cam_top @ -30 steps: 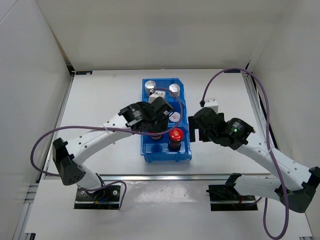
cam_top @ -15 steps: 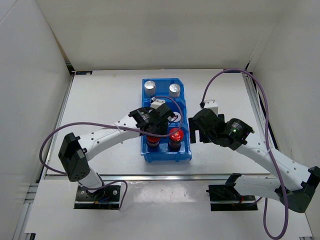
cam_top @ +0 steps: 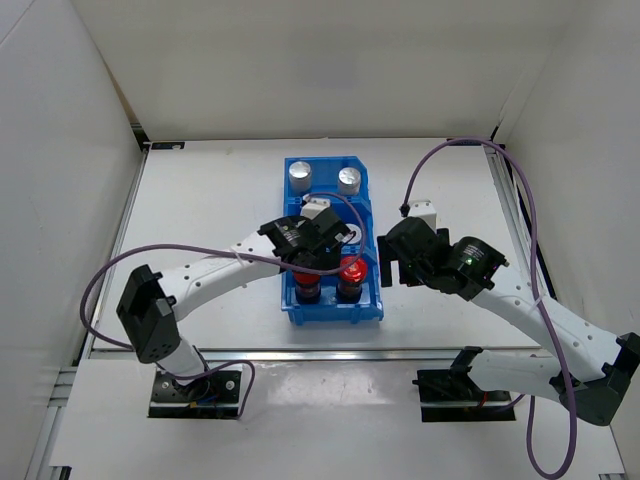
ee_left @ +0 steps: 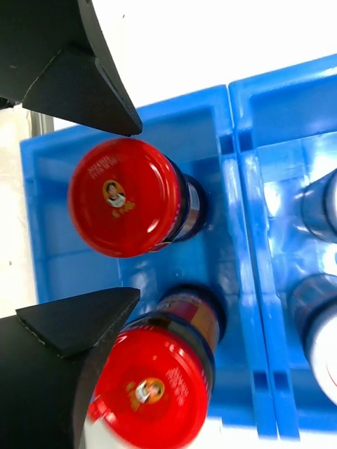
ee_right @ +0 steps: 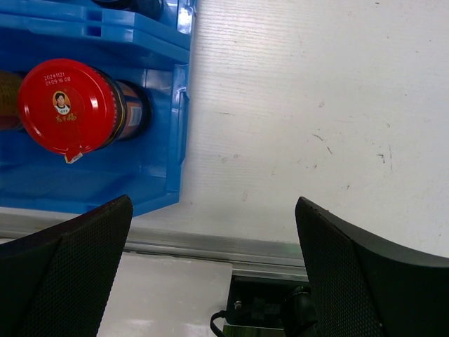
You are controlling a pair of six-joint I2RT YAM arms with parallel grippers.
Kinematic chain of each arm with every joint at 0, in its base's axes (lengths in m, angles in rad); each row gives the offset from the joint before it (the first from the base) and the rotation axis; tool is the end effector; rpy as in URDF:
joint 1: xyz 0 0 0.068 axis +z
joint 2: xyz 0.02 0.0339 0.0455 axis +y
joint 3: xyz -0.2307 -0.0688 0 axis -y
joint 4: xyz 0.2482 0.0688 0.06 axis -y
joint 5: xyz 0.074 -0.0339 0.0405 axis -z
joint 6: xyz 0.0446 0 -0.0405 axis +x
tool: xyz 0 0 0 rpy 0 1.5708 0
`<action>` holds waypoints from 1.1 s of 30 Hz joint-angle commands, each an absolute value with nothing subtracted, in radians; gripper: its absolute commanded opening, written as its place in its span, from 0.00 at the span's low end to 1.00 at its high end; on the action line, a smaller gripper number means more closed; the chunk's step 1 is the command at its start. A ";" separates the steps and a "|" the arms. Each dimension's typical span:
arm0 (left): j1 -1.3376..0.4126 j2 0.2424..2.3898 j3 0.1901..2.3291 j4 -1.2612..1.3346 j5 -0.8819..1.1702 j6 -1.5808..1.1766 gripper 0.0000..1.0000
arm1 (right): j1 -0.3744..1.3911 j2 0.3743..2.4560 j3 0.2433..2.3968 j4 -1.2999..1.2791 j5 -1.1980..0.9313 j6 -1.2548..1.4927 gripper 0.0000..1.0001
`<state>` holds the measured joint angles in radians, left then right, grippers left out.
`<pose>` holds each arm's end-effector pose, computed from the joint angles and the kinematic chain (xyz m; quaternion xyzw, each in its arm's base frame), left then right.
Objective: Organize the condiment bottles
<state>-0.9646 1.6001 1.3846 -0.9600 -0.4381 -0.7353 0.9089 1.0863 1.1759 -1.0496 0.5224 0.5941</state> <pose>0.2013 -0.2572 0.2441 0.0671 0.9557 -0.0034 0.2866 0.1521 0.1591 0.3073 -0.0677 0.9222 0.0184 0.3804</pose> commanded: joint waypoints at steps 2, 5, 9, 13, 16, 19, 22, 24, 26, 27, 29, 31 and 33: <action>-0.910 1.438 1.436 -0.931 -0.439 -0.686 1.00 | 0.905 1.071 1.210 -1.069 0.555 0.592 1.00; -0.878 1.297 1.468 -0.931 -0.487 -0.611 1.00 | 0.905 1.071 1.238 -1.069 0.546 0.571 1.00; -0.826 1.074 1.441 -0.890 -0.702 -0.479 1.00 | 0.905 1.045 1.250 -1.080 0.558 0.549 1.00; -0.787 0.866 1.237 -0.773 -0.821 -0.226 1.00 | 0.905 1.006 1.250 -1.080 0.584 0.549 1.00; -0.778 0.734 1.072 -0.741 -0.893 -0.193 1.00 | 0.905 0.965 1.250 -1.080 0.642 0.558 1.00; -0.778 0.622 0.941 -0.741 -0.881 -0.245 1.00 | 0.905 0.925 1.240 -1.100 0.693 0.569 1.00; -0.778 0.529 0.827 -0.732 -0.839 -0.288 1.00 | 0.905 0.902 1.227 -1.133 0.770 0.569 1.00; -0.778 0.485 0.811 -0.678 -0.839 -0.268 1.00 | 0.905 0.902 1.227 -1.205 0.851 0.606 1.00; -0.778 0.476 0.790 -0.667 -0.873 -0.256 1.00 | 0.905 0.902 1.250 -1.271 0.906 0.693 1.00; -0.778 0.476 0.790 -0.667 -0.887 -0.256 1.00 | 0.905 0.913 1.250 -1.297 0.922 0.706 1.00; -0.787 0.476 0.766 -0.667 -0.897 -0.256 1.00 | 0.905 0.913 1.259 -1.344 0.945 0.715 1.00; -0.787 0.476 0.755 -0.625 -0.897 -0.238 1.00 | 0.905 0.913 1.259 -1.377 0.945 0.745 1.00; -0.787 0.514 0.746 -0.614 -0.897 -0.219 1.00 | 0.905 0.913 1.259 -1.378 0.956 0.756 1.00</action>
